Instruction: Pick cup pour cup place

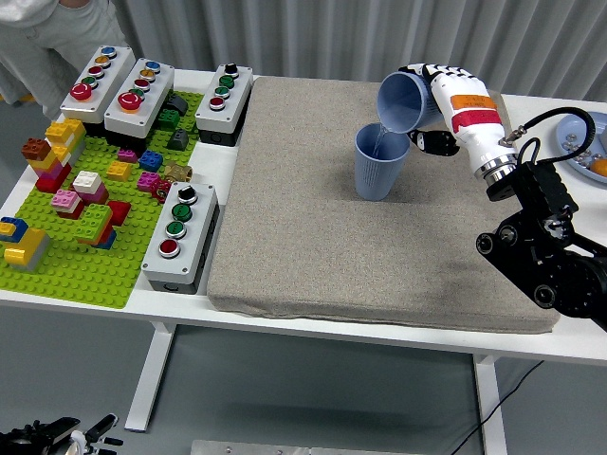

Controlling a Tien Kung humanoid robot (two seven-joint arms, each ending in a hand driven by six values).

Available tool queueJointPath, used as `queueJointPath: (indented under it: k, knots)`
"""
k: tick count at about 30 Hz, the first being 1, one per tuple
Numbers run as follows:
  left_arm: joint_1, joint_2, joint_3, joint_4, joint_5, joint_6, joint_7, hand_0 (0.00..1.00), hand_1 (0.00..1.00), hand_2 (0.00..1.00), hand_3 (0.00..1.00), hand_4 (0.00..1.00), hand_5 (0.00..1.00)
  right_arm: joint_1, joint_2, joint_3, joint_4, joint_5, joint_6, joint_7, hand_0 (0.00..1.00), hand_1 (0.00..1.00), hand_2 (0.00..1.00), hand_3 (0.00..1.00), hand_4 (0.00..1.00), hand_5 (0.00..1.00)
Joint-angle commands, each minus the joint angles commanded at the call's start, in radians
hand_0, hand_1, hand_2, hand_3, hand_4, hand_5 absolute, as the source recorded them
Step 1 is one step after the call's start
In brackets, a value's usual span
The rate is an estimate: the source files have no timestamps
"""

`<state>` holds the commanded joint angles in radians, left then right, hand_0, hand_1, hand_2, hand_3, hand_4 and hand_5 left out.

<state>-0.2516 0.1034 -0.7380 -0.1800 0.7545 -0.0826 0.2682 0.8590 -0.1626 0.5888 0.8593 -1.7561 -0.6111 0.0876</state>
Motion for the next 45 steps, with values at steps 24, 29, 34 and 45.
queueJointPath:
  k: [24, 29, 34, 45]
  knots:
    - [-0.001, -0.001, -0.002, 0.000, 0.003, -0.001, 0.002, 0.768, 0.784, 0.824, 0.702, 0.510, 0.998, 0.003, 0.008, -0.025, -0.008, -0.058, -0.034, -0.031, 0.837, 0.691, 0.559, 0.609, 0.737, 0.138]
    - [0.002, -0.001, -0.002, 0.000, 0.003, -0.001, 0.002, 0.768, 0.784, 0.824, 0.702, 0.511, 0.998, 0.002, 0.009, -0.033, -0.006, -0.078, -0.034, -0.047, 0.843, 0.693, 0.559, 0.608, 0.737, 0.135]
    - [0.005, -0.001, -0.001, 0.000, 0.004, -0.001, 0.002, 0.768, 0.784, 0.824, 0.702, 0.511, 0.998, 0.002, 0.010, -0.041, -0.008, -0.084, -0.034, -0.050, 0.848, 0.697, 0.565, 0.606, 0.739, 0.136]
    - [0.010, 0.000, 0.001, 0.000, 0.004, -0.002, 0.003, 0.767, 0.784, 0.824, 0.703, 0.511, 0.998, 0.001, 0.011, -0.051, -0.013, -0.092, -0.034, -0.051, 0.853, 0.703, 0.564, 0.602, 0.744, 0.135]
